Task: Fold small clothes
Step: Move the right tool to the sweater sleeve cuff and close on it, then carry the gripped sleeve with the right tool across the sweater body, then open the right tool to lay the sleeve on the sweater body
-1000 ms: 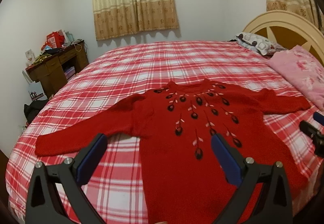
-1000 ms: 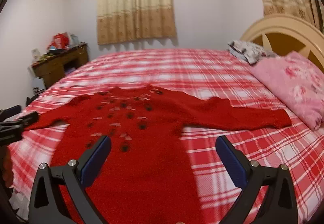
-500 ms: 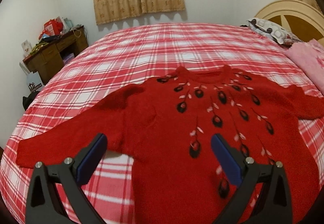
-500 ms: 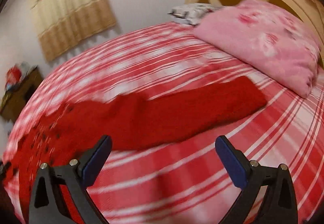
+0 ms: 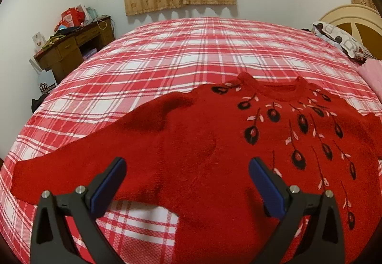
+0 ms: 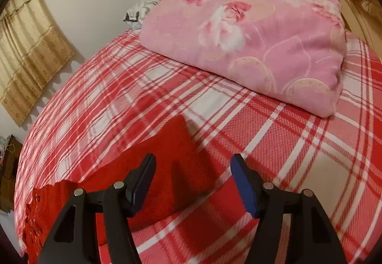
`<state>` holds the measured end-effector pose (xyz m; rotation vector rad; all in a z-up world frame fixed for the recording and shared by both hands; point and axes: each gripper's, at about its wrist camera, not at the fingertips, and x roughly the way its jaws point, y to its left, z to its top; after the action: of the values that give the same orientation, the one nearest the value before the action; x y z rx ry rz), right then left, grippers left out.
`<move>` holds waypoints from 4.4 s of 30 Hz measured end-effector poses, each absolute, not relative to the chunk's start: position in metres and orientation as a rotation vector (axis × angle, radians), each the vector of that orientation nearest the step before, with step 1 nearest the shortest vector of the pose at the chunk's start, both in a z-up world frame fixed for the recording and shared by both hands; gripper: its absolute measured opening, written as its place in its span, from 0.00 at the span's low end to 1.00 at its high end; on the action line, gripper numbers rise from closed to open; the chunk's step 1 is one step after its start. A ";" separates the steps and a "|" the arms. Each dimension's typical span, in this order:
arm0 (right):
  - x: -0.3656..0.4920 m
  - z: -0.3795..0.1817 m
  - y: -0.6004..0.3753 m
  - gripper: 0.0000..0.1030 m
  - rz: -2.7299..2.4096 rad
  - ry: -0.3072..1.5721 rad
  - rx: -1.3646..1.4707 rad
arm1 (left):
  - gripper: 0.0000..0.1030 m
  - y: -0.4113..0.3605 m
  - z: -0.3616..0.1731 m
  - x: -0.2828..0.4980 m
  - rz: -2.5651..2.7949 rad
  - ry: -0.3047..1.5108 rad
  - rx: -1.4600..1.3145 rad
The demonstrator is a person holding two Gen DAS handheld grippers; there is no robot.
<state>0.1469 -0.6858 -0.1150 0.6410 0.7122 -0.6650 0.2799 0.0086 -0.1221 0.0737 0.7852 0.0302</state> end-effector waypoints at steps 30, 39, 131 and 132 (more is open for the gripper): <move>0.272 0.068 -0.494 0.17 -0.218 0.535 0.309 | 1.00 0.069 -0.107 0.258 0.046 0.725 -0.027; 0.308 0.130 -0.388 0.16 -0.018 0.471 0.207 | 1.00 0.083 -0.111 0.258 0.040 0.725 -0.062; 0.339 -0.147 -0.066 0.55 0.538 0.941 0.001 | 1.00 0.174 -0.132 0.233 0.242 0.757 -0.172; 0.338 -0.158 -0.056 0.58 0.566 0.977 0.007 | 1.00 0.177 -0.130 0.232 0.247 0.755 -0.173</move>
<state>0.3382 -0.0564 -0.1577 0.0074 0.9769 0.5661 0.2318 0.1769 -0.1305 -0.1730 0.7552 0.2469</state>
